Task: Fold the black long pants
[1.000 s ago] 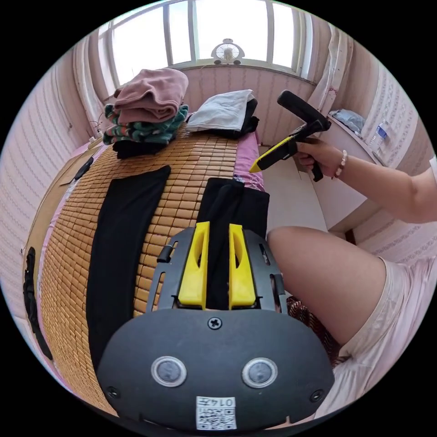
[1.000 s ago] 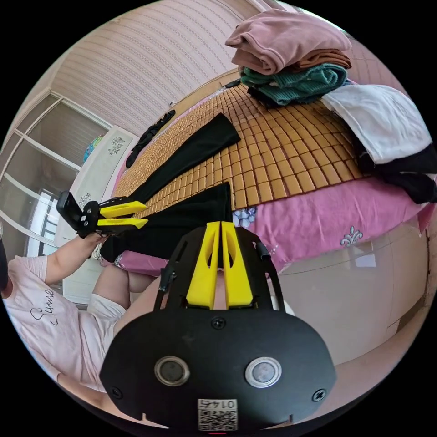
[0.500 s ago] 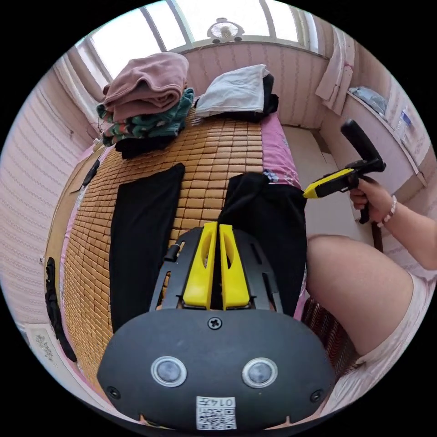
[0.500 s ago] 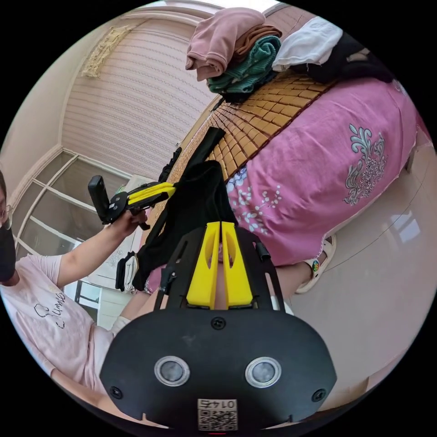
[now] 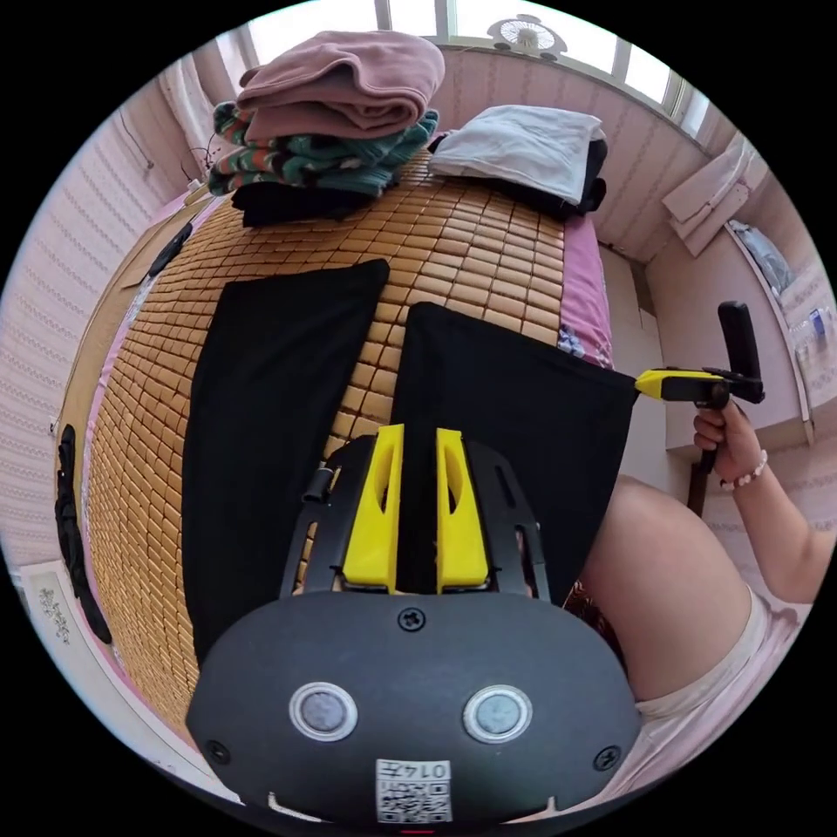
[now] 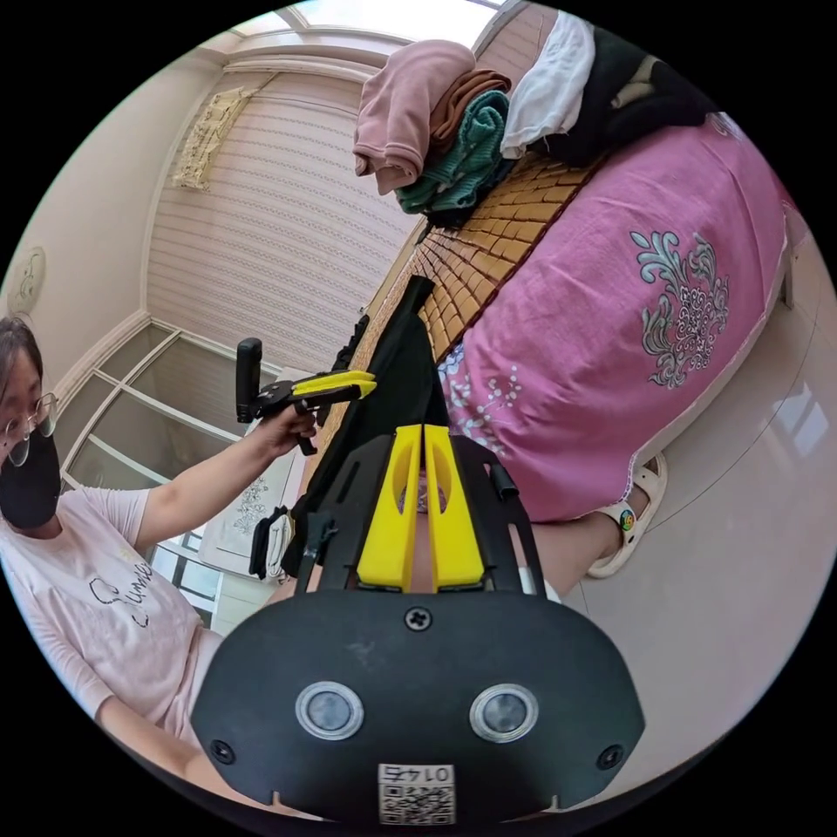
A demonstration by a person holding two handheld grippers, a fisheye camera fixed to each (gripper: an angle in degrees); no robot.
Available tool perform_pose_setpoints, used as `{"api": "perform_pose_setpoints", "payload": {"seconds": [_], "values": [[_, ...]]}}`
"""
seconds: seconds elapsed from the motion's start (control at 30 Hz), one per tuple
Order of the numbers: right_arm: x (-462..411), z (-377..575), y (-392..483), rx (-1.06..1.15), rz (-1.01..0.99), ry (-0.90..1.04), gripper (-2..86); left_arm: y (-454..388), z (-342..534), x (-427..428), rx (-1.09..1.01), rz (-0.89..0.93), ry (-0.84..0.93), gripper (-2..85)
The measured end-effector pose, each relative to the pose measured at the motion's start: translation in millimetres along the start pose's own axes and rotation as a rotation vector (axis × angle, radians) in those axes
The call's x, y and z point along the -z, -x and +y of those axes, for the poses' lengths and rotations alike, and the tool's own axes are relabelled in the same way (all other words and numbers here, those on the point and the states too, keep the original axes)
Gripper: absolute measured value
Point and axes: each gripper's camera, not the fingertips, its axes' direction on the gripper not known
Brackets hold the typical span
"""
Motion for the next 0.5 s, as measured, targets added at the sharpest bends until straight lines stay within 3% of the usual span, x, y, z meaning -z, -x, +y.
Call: {"api": "perform_pose_setpoints", "payload": {"seconds": [0.2,0.37,0.5], "values": [[-2.5,-2.8,-12.5,0.010,0.021,0.032,2.8,-14.1,-5.5,-9.2,-0.132,-0.059,0.006,-0.1],[-1.9,1.9,-15.1,0.020,0.067,0.040,6.7,7.6,-6.4,51.7,-0.156,0.224,-0.131,-0.9],[-1.4,8.6,-19.0,0.000,0.083,0.006,7.3,42.9,-8.5,55.4,-0.093,0.226,-0.124,-0.9]]}}
